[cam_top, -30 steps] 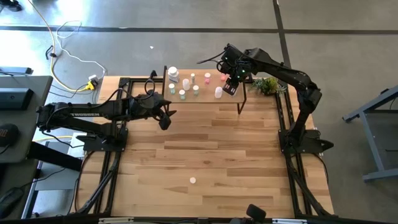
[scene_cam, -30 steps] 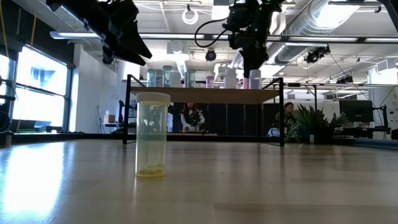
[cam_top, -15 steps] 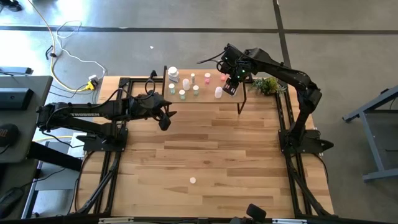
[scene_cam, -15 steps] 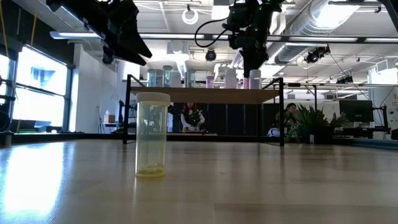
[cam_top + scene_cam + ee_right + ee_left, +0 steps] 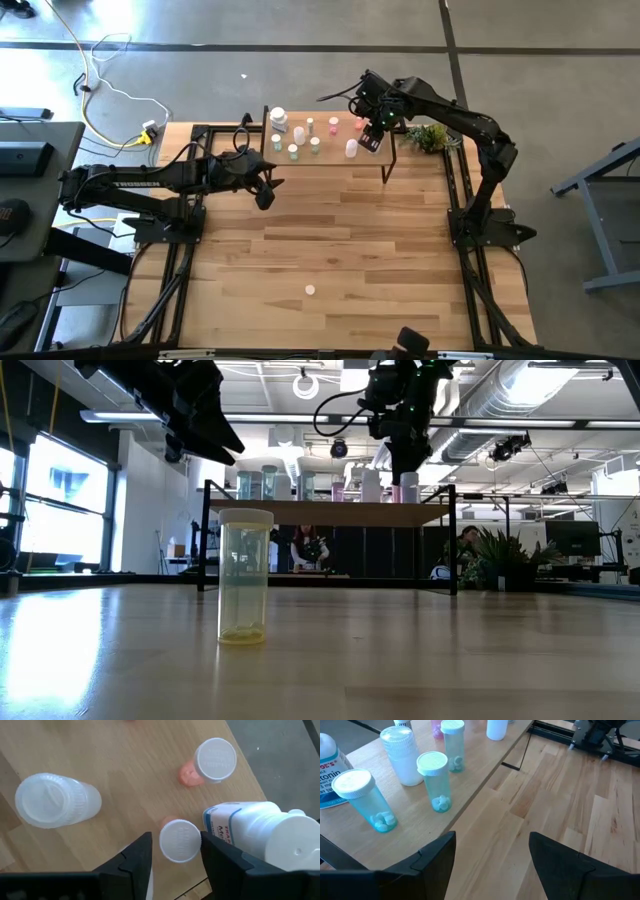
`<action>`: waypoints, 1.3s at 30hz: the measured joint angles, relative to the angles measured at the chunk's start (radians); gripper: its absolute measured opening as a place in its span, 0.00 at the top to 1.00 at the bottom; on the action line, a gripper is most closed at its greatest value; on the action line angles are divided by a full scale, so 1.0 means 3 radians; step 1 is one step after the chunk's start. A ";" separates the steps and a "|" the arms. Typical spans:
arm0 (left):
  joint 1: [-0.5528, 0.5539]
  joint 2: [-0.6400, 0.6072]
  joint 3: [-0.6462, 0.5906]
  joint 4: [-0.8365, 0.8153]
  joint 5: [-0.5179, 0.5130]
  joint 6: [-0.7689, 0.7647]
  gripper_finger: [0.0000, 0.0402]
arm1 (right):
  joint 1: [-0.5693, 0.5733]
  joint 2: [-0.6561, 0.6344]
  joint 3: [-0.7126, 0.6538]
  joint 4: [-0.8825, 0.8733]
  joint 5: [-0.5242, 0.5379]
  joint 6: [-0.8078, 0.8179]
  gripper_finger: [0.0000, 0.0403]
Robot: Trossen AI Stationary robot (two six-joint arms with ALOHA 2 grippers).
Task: Pick and place medicine bottles onto shelf by color
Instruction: Put the red medicine bottle on the shelf, then put the yellow medicine bottle on the shelf
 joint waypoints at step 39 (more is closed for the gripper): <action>-0.0788 0.0190 0.0004 0.0466 0.0406 0.0089 0.40 | 0.0406 -0.0003 0.1009 -0.0233 -0.0057 0.1009 0.61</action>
